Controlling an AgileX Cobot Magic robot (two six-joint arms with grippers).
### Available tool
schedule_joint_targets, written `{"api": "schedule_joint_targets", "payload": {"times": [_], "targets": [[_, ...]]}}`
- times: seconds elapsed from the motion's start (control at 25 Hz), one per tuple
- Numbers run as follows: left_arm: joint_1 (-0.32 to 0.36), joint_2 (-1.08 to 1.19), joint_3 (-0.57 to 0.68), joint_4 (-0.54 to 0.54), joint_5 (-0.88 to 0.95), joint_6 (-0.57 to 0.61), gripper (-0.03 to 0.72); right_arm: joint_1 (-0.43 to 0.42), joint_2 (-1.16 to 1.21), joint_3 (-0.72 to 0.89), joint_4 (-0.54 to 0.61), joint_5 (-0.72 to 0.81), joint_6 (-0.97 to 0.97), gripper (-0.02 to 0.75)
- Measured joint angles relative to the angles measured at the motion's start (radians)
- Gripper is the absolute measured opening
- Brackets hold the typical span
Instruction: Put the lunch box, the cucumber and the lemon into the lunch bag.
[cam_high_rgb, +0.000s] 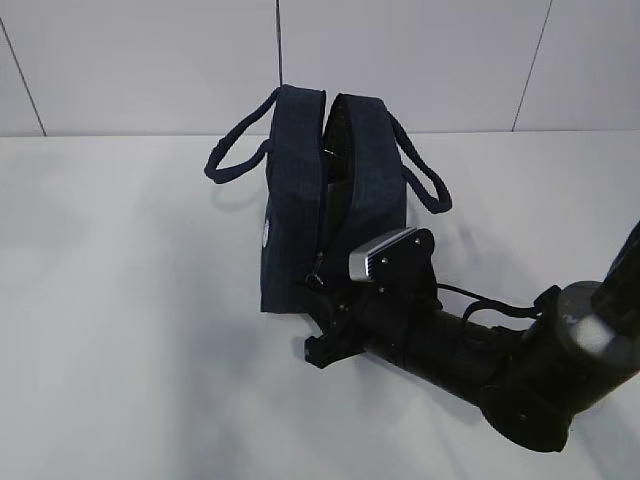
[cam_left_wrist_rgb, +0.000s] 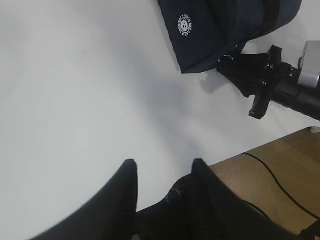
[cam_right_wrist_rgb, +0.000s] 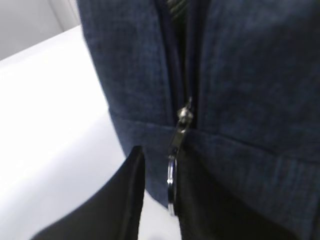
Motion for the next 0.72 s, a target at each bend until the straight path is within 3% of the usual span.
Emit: {"api": "schedule_joint_targets", "payload": {"times": [0.56, 0.72], "targets": [[0.000, 0.000, 0.000, 0.000, 0.000, 0.000, 0.239, 0.000, 0.000, 0.000, -0.011, 0.011, 0.001, 0.168], [0.000, 0.000, 0.000, 0.000, 0.000, 0.000, 0.239, 0.000, 0.000, 0.000, -0.007, 0.015, 0.002, 0.121]]}}
